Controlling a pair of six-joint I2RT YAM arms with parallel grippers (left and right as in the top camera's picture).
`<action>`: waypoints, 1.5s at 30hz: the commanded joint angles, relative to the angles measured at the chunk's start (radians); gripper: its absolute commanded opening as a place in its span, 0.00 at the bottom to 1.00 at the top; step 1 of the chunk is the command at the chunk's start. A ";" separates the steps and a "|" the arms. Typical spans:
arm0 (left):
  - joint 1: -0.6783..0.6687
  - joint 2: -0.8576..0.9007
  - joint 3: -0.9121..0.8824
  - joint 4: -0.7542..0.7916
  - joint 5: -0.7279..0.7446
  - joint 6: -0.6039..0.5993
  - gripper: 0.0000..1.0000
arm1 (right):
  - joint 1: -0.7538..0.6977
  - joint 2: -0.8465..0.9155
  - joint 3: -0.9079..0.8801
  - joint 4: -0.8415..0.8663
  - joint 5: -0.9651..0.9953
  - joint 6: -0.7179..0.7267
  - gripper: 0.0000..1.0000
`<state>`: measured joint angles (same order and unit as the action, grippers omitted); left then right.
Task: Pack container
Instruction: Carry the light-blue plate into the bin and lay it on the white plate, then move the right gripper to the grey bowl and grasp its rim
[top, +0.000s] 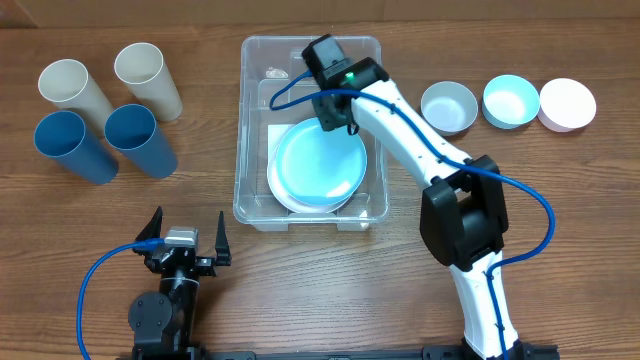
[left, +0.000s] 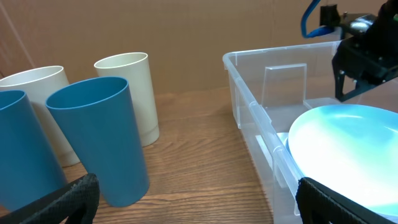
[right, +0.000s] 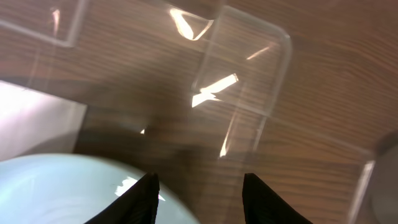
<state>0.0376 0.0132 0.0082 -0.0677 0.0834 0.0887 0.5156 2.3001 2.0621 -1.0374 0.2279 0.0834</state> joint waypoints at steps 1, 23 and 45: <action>0.009 -0.008 -0.003 0.000 0.014 0.001 1.00 | -0.039 0.005 -0.002 0.008 -0.032 -0.006 0.45; 0.009 -0.008 -0.003 0.000 0.014 0.001 1.00 | 0.022 0.004 0.018 -0.058 -0.111 -0.005 0.52; 0.009 -0.008 -0.003 0.000 0.014 0.001 1.00 | -0.497 0.004 0.273 -0.465 -0.163 0.430 0.70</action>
<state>0.0376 0.0132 0.0078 -0.0677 0.0830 0.0883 0.0204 2.3161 2.4619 -1.5532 0.0814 0.4717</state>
